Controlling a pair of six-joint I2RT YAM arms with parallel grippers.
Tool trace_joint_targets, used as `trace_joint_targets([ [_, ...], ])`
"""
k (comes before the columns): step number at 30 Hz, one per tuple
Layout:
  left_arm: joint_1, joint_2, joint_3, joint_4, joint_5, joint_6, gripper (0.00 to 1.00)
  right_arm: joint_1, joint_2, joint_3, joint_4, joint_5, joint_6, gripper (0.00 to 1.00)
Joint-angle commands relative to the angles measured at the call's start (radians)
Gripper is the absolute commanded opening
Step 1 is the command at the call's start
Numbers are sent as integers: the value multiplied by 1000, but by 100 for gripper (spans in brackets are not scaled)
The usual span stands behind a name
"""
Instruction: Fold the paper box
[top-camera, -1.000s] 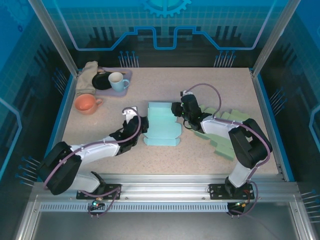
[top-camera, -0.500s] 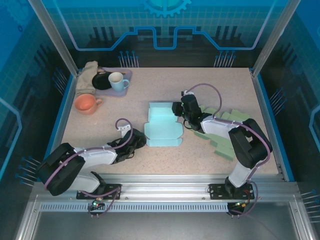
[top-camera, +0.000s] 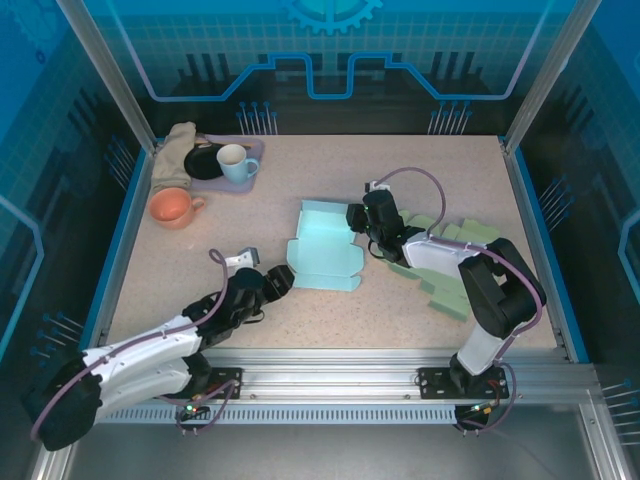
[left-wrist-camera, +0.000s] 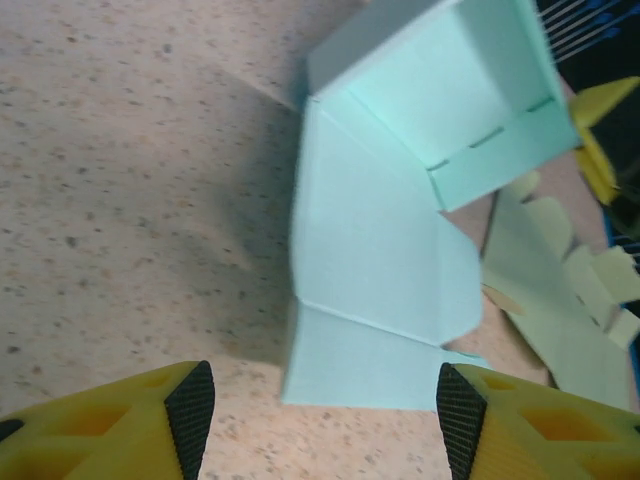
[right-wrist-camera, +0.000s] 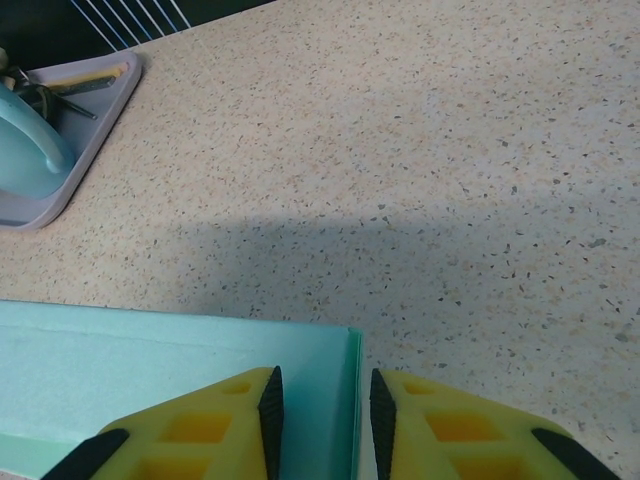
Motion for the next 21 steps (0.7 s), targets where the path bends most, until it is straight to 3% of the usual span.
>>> trace_joint_targets([
  [1, -23, 29, -13, -43, 10, -8, 64, -3, 37, -30, -109, 27, 16, 31],
  [4, -26, 138, 8, -7, 23, -6, 63, -4, 41, -29, -107, 24, 22, 31],
  [10, -38, 398, 40, 263, 119, -5, 63, -6, 53, -27, -104, 21, 25, 31],
  [16, -64, 546, 99, 359, 68, -9, 61, -12, 51, -38, -99, 16, 21, 31],
  [21, -64, 581, 130, 397, 17, 0, 48, -19, 53, -72, -68, -11, 27, 31],
])
